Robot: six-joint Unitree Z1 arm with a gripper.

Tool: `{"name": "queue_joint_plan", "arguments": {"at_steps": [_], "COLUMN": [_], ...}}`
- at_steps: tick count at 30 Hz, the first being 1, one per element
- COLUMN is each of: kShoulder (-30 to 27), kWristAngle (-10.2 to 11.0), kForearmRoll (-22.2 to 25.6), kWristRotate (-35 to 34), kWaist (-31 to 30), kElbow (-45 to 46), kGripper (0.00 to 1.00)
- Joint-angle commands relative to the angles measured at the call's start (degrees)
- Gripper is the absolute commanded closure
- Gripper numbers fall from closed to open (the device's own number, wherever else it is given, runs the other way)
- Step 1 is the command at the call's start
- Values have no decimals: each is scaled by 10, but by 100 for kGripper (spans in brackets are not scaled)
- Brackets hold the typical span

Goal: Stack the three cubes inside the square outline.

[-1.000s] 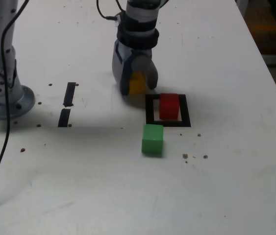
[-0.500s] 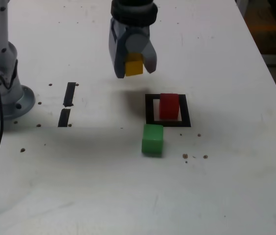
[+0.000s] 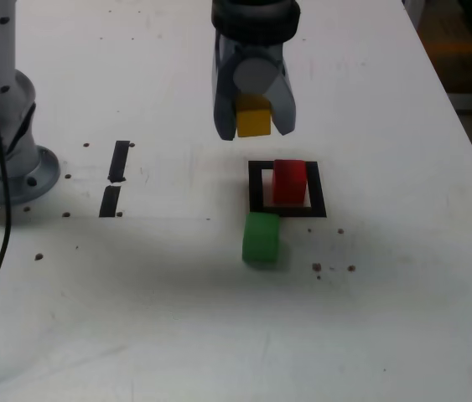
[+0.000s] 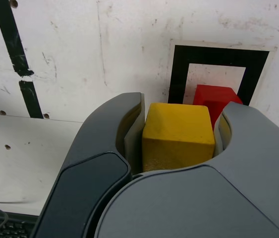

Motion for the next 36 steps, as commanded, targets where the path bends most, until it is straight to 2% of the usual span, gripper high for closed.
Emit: {"name": "queue_joint_plan", "arguments": {"at_steps": [1,14,23,36], "kShoulder": [6,72,84,102], "kWristAngle": [-3,-12,-13,-8], "kForearmRoll": [-2,-17,-19,-49], "kWristRotate": [2,-3,-6,-4], "kWaist": [-9,-43,-44,-40], "kElbow": [-9,-73,-60,-53], "kGripper": [80,80,80,79]}}
